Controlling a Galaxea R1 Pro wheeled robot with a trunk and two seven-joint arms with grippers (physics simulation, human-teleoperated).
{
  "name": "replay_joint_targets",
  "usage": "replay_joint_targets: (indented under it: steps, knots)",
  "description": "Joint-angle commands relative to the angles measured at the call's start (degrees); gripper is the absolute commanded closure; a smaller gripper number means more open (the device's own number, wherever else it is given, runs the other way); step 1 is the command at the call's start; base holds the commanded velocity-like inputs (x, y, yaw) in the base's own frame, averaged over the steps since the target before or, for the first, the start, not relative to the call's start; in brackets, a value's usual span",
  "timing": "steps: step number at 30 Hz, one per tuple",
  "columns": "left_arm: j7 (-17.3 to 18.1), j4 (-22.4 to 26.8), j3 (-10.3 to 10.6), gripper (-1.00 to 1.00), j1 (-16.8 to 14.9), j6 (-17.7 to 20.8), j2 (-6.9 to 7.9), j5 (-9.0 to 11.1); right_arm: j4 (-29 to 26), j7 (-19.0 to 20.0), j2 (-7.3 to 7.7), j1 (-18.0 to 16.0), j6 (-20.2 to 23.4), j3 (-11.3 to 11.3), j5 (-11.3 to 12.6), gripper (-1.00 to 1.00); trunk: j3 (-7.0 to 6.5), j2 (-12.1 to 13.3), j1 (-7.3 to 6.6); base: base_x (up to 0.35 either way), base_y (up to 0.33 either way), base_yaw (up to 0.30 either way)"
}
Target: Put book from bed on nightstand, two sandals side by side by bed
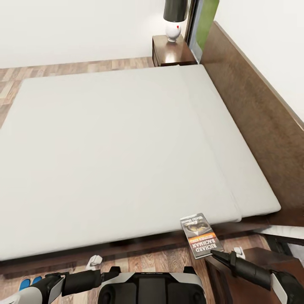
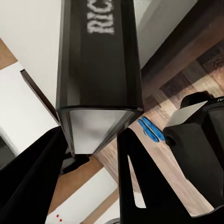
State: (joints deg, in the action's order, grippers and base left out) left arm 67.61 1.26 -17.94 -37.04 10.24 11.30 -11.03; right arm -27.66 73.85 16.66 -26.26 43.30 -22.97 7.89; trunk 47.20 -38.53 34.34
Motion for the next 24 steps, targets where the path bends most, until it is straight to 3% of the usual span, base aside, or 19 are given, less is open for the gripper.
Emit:
replay_joint_targets:
  steps: [1,2,3,5,7,11,14,19,21,24]
  knots:
    - [0.20,0.06,-0.52,-1.00,-0.02,0.57,0.00,-0.50,0.10,0.14,0.43,-0.02,0.44,-0.13,0.19,1.00,-0.15,0.37,-0.21,0.000,0.000,0.000]
    - [0.19,0.06,-0.52,-1.00,-0.03,0.57,0.01,-0.51,0.13,0.28,1.06,-0.02,0.47,-0.14,0.24,1.00,-0.33,0.77,-0.43,0.000,0.000,0.000]
    - [0.18,0.06,-0.52,-1.00,-0.04,0.57,0.02,-0.51,0.08,1.28,2.94,-0.02,0.56,0.04,0.35,1.00,-0.51,1.17,-0.65,0.000,0.000,0.000]
    - [0.17,0.06,-0.52,-1.00,-0.04,0.57,0.03,-0.54,-0.34,7.81,7.48,-0.02,0.71,0.27,0.50,1.00,-0.87,1.97,-1.09,0.000,0.000,0.000]
    - [0.16,0.06,-0.52,-1.00,-0.03,0.57,0.04,-0.54,-1.16,14.55,10.26,-0.02,0.73,0.42,0.48,1.00,-1.23,2.78,-1.53,0.000,0.000,0.000]
    - [0.06,0.06,-0.52,-1.00,-0.02,0.57,-0.03,-0.53,-6.74,16.15,11.72,-0.02,0.58,0.52,0.10,1.00,-1.94,4.38,-2.41,0.000,0.000,0.000]
    - [-0.08,0.06,-0.52,-1.00,0.00,0.51,-0.04,-0.53,-12.33,16.15,11.89,-0.02,0.16,0.82,-1.49,1.00,-2.48,5.58,-3.06,0.000,0.000,0.000]
    - [-0.26,0.06,-0.52,-1.00,0.02,0.49,-0.12,-0.55,-13.76,16.15,11.90,-0.02,-1.46,3.98,-12.45,1.00,-3.38,7.59,-4.16,0.000,0.000,0.000]
    - [-0.28,0.06,-0.52,-1.00,0.00,0.48,-0.13,-0.56,-13.92,16.15,11.90,-0.02,-1.99,4.49,-15.74,1.00,-3.74,8.39,-4.60,0.000,0.000,0.000]
    - [-0.24,0.06,-0.52,-1.00,-0.01,0.48,-0.14,-0.57,-14.05,16.15,11.90,-0.02,-3.40,4.54,-17.01,1.00,-4.28,9.60,-5.26,0.000,0.000,0.000]
